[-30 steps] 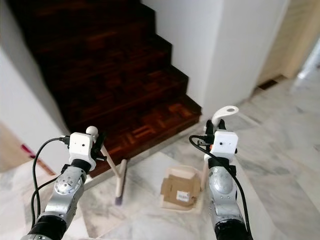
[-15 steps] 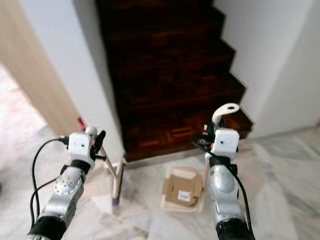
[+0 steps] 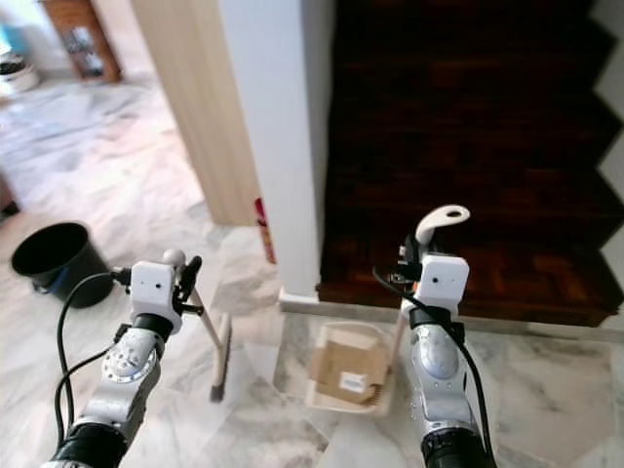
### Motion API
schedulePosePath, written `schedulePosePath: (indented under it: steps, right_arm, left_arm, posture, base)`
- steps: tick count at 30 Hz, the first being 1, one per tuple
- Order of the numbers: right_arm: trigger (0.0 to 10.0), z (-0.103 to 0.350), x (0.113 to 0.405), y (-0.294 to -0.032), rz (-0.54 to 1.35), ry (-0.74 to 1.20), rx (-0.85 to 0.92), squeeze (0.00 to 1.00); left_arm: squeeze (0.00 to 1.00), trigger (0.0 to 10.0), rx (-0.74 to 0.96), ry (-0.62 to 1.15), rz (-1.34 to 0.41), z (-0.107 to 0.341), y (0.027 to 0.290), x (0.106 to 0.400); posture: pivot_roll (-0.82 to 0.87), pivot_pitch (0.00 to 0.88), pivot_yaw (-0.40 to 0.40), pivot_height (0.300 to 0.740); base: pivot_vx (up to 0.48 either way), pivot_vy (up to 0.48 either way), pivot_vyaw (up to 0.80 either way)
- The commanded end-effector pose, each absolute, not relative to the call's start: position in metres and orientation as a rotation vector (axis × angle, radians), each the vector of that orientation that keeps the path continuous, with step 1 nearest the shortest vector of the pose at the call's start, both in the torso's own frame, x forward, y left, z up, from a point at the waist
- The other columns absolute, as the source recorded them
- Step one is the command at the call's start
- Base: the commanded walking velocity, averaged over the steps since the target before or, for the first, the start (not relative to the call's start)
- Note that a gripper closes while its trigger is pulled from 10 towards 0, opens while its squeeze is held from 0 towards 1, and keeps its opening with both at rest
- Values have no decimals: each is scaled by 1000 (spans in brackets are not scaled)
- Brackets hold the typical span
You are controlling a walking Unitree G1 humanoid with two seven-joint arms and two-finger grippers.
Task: Sweep floor
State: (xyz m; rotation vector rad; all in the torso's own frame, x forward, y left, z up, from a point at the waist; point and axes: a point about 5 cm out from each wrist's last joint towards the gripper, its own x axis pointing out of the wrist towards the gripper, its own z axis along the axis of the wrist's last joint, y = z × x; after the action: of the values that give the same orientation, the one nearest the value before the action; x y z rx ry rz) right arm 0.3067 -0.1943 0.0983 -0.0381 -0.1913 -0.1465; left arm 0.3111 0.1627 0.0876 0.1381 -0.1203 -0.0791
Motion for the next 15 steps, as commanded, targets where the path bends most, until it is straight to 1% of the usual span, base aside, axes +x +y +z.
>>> schedulePosePath:
  steps: [1, 15]
  right_arm:
    - [10000, 114, 311, -192, -138, -258, -34, 0]
    - [10000, 113, 312, -190, -129, -248, -29, 0]
  left_arm:
    - [0, 10000, 148, -165, -76, 99, 164, 315]
    - [0, 10000, 144, -167, -70, 100, 164, 316]
  posture:
    - [-16, 32, 52, 740]
    - [-12, 43, 51, 740]
  base:
    - [0, 364, 0]
    - [0, 371, 0]
